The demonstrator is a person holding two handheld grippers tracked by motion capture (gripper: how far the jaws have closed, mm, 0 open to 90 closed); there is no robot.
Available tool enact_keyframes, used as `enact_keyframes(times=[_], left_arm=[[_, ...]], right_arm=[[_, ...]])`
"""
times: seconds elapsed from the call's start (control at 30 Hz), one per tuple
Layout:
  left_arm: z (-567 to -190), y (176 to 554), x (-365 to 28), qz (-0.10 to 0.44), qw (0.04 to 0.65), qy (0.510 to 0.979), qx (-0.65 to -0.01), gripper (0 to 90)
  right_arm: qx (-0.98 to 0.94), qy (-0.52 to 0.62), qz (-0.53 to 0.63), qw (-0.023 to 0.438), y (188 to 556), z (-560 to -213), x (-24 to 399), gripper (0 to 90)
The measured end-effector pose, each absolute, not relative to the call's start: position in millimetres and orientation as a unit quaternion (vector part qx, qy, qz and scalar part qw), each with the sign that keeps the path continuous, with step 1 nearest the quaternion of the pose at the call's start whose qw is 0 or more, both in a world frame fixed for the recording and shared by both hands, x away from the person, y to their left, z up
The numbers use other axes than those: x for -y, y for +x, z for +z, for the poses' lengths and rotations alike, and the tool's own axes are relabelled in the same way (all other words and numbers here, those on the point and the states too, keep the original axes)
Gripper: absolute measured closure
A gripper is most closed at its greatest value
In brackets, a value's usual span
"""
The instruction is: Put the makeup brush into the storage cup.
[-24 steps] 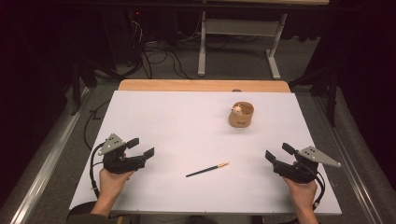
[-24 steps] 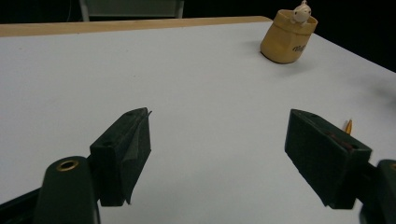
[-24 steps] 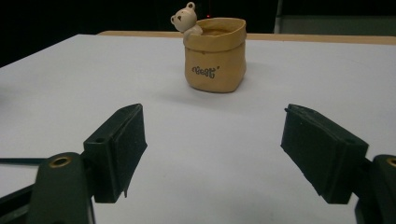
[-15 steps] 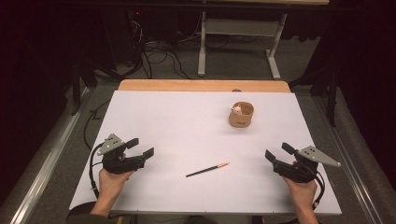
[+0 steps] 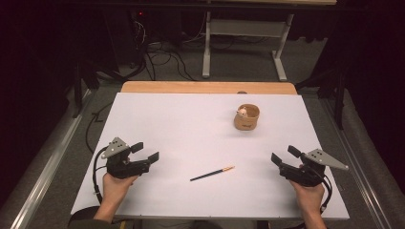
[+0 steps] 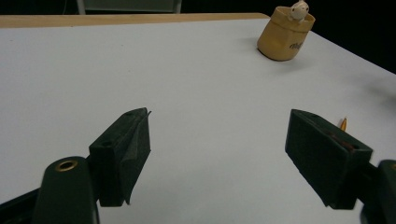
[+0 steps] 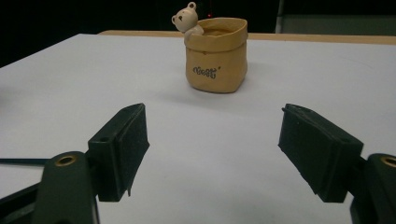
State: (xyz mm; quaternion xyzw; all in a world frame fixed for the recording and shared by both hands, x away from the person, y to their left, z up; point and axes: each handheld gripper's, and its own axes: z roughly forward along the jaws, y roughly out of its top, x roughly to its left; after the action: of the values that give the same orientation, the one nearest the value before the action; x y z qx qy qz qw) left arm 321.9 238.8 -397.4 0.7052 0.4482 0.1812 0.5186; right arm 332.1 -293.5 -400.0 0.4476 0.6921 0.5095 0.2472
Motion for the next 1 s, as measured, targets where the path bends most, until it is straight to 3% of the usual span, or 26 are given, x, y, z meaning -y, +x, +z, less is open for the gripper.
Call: enact_keyframes(times=[1.0], left_arm=[[-382,314,-228,0.177,0.534,0.707,-0.429,19.8]], right_arm=[[-0.697,0.450,0.504,0.240,333,-400,292,26.9]])
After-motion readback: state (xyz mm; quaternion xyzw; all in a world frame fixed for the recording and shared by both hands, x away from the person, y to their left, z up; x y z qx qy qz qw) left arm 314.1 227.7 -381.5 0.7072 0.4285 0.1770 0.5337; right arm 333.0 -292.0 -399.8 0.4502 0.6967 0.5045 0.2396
